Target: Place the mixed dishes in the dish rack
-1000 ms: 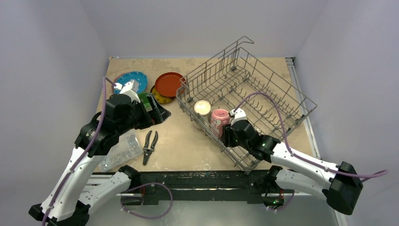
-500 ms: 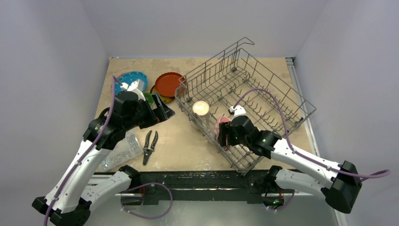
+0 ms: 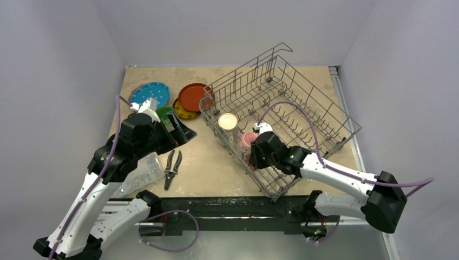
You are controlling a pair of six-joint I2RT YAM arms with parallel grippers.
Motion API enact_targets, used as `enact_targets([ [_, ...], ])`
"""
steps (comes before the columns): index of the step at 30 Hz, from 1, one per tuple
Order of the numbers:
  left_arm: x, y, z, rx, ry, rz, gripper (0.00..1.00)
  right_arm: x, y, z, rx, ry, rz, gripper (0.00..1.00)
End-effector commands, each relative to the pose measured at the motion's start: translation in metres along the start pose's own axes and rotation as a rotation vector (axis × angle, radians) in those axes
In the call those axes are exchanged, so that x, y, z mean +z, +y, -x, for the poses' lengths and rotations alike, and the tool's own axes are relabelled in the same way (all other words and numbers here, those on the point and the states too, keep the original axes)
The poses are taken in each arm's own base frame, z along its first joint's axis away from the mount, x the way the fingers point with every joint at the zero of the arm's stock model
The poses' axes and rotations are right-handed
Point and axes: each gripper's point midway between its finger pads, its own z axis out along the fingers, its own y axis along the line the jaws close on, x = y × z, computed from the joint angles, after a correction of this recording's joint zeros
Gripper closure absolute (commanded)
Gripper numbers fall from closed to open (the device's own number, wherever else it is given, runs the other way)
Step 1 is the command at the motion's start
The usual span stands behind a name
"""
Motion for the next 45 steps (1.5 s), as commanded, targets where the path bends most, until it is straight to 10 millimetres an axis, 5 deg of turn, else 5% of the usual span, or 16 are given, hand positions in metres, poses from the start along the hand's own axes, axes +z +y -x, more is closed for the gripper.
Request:
enact_targets([
  [1,-0.006,0.009,-0.001,-0.037,-0.025,0.027,0.05,-0.011,-0.004,0.040,0.020,-0.124,-0.064,1.00],
  [13,-0.008,0.007,-0.003,-0.037,-0.016,0.017,0.05,-0.017,-0.025,0.065,-0.001,-0.208,-0.214,1.00],
  [21,0.001,0.002,-0.010,-0.026,0.040,-0.003,0.05,-0.036,-0.006,0.094,-0.055,-0.258,-0.229,1.00],
  [34,0.004,0.005,-0.018,-0.014,0.069,-0.007,0.05,0.006,0.012,0.074,0.018,-0.160,-0.205,1.00],
  [41,0.002,0.011,-0.022,-0.020,0.068,-0.002,0.05,-0.005,0.028,0.067,0.077,-0.144,-0.090,0.45],
  [45,0.001,0.013,-0.024,-0.025,0.068,-0.001,0.05,-0.016,0.035,0.062,0.104,-0.128,-0.029,0.40],
])
